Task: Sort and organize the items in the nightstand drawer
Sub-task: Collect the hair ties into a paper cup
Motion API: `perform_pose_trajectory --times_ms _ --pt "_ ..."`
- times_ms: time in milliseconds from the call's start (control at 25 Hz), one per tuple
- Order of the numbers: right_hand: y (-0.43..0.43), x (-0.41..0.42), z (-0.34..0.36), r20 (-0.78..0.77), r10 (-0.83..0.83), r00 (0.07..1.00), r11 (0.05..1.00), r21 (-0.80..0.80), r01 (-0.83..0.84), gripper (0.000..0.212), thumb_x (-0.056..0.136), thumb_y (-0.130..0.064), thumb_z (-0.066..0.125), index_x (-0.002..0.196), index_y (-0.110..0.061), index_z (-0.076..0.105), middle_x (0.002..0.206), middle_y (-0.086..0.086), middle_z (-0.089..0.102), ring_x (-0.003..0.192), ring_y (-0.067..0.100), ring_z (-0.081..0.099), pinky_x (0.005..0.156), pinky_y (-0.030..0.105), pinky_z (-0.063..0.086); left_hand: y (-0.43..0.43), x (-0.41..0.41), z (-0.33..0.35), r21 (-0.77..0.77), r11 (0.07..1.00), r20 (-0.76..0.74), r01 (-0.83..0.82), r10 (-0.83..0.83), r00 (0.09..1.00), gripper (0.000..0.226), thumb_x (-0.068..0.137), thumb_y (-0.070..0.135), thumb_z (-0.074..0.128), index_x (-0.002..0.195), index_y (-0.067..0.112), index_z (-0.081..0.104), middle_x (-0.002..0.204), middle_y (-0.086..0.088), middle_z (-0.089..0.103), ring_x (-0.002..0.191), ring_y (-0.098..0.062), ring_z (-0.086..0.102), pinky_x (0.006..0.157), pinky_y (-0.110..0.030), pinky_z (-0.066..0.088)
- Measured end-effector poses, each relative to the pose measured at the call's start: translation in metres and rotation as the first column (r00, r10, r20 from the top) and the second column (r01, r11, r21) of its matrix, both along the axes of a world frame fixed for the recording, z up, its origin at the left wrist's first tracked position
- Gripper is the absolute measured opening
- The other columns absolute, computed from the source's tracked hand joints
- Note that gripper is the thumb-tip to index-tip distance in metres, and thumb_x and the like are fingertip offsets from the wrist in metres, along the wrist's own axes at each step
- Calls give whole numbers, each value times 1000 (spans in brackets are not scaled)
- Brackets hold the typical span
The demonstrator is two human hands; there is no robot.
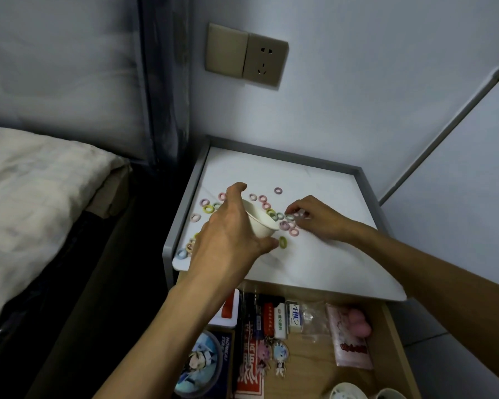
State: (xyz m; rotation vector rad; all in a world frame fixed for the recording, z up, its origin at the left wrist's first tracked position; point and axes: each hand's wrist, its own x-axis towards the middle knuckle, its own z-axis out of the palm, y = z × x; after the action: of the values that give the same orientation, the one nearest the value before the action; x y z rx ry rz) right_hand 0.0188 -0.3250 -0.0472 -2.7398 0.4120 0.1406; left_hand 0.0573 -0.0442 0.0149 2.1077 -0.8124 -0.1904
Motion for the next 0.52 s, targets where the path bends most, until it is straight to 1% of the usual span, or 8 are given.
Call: perform_pose_trajectory --times_ms 120,200,240,320,400,480,520 --pt "4 -4 2 34 11 999 1000 -11 -10 21 91 -18 68 111 -19 65 109 -1 54 94 11 51 76 9 39 -3 -2 2 13 1000 -14 7 -7 1000 101 69 40 85 146 26 22 136 -2 55 121 -22 52 85 -28 41" --pt "8 -4 1 64 -17 998 999 -27 19 15 90 -17 69 104 -18 67 105 2 59 91 14 54 78 17 43 -4 -3 2 22 1000 -25 6 -5 1000 102 70 40 85 147 26 20 137 -1 54 122 -22 51 82 -26 36" --pt "9 -4 1 79 -30 996 999 -28 33 12 89 -15 69 100 -17 68 103 2 61 90 15 56 77 19 44 -4 -3 3 23 1000 -29 4 -3 1000 102 70 39 85 147 26 20 137 -1 53 123 -22 51 82 -25 36" --pt "11 -6 1 81 -66 995 998 -4 66 8 88 -13 70 94 -19 68 98 1 64 87 15 57 71 15 42 -5 -2 2 23 1000 -33 1 0 999 102 70 39 85 147 26 20 137 -1 54 122 -22 51 82 -25 36" --pt "12 -8 4 63 -100 993 995 10 100 9 89 -15 70 91 -22 66 94 -1 64 81 10 56 66 12 39 -5 -2 2 27 1000 -34 2 -1 999 102 69 40 85 147 27 20 136 -1 54 121 -22 51 82 -25 35" --pt "14 -9 16 70 -152 986 988 29 150 9 89 -16 70 88 -24 65 88 -3 63 76 6 54 63 10 38 -7 -2 3 31 1000 -32 4 -3 999 102 68 41 85 146 27 20 135 0 54 120 -23 52 84 -29 39" --pt "16 -8 26 97 -176 980 984 56 171 10 88 -16 70 86 -24 65 85 -3 64 74 6 55 62 11 40 -8 -2 2 29 1000 -30 2 -1 1000 102 68 41 85 146 27 20 135 0 55 119 -23 53 85 -31 41"
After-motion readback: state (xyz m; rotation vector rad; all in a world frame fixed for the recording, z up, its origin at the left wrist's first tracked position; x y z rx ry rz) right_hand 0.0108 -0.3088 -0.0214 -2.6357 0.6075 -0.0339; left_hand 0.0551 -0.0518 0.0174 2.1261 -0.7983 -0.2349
